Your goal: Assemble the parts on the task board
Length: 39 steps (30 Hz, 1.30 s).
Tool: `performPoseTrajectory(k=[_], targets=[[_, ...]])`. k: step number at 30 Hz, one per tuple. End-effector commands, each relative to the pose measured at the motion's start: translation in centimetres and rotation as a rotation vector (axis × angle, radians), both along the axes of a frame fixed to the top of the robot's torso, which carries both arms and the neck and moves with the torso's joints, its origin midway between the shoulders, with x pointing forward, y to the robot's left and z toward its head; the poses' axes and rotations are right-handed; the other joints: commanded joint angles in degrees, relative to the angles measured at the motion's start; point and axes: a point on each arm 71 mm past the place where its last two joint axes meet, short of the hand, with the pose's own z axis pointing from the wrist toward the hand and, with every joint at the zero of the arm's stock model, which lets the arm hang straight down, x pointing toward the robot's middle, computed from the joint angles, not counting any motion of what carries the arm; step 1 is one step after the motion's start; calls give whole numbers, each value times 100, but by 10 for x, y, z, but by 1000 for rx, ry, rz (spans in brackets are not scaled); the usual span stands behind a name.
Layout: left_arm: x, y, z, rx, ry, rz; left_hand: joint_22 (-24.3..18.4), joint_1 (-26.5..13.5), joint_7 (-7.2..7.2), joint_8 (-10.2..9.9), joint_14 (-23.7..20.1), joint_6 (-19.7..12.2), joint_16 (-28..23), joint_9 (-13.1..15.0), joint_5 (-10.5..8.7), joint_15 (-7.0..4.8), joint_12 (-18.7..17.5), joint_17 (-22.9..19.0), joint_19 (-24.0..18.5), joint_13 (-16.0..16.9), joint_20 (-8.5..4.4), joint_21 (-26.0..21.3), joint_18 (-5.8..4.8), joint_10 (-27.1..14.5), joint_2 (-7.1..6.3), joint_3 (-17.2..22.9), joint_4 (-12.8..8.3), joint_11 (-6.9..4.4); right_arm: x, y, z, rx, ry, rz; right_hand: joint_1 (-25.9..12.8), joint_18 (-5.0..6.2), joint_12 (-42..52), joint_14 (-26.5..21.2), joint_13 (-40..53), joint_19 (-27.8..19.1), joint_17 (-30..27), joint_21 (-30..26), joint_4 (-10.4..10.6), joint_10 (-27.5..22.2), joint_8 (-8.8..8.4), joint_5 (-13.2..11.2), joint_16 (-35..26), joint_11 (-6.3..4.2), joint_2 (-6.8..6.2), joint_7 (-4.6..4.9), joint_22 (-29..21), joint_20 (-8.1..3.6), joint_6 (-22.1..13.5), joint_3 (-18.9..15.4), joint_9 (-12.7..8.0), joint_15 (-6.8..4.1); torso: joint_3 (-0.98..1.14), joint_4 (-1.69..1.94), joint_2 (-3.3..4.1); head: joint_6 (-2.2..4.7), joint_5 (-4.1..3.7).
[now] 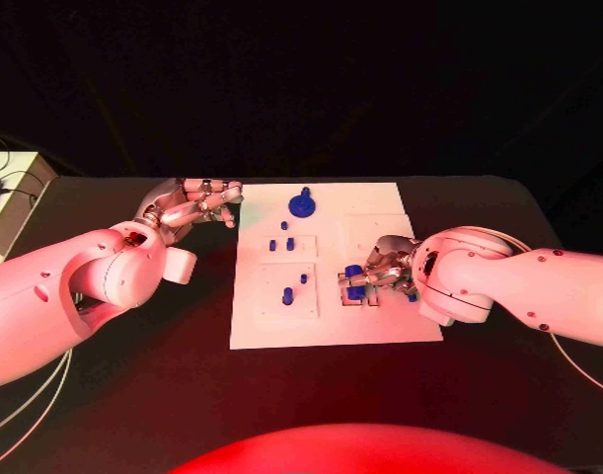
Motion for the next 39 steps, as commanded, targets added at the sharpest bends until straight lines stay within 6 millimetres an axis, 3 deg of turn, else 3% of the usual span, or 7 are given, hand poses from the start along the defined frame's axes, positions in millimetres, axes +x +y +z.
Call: performPoseTrajectory(k=[1, 39], targets=[[-1, -2, 0, -11, 0, -13, 5, -43, 18, 24, 46, -10, -27, 5, 23, 6, 15, 1, 42, -3, -6, -34, -30, -52, 18, 0, 20, 7, -1, -2, -4, -29, 10, 13, -2, -57, -30, 8, -9, 451, -5, -8, -231, -30, -32, 92, -20, -4, 36, 15, 1016, -17, 30, 191, 10, -1, -1, 2, 0, -11, 5], [-1, -2, 0, -10, 3, -13, 13, -38, 18, 24, 48, -12, -30, 5, 23, 7, 17, 0, 50, -4, -6, -52, -30, -55, 20, -6, 35, 7, -7, -1, -4, -30, 10, 29, 3, -59, -29, 8, -21, 451, 8, 1, -223, -27, -25, 94, -18, -8, 51, 10, 1018, -19, 39, 160, 3, -3, -1, 0, -2, -30, 34]])
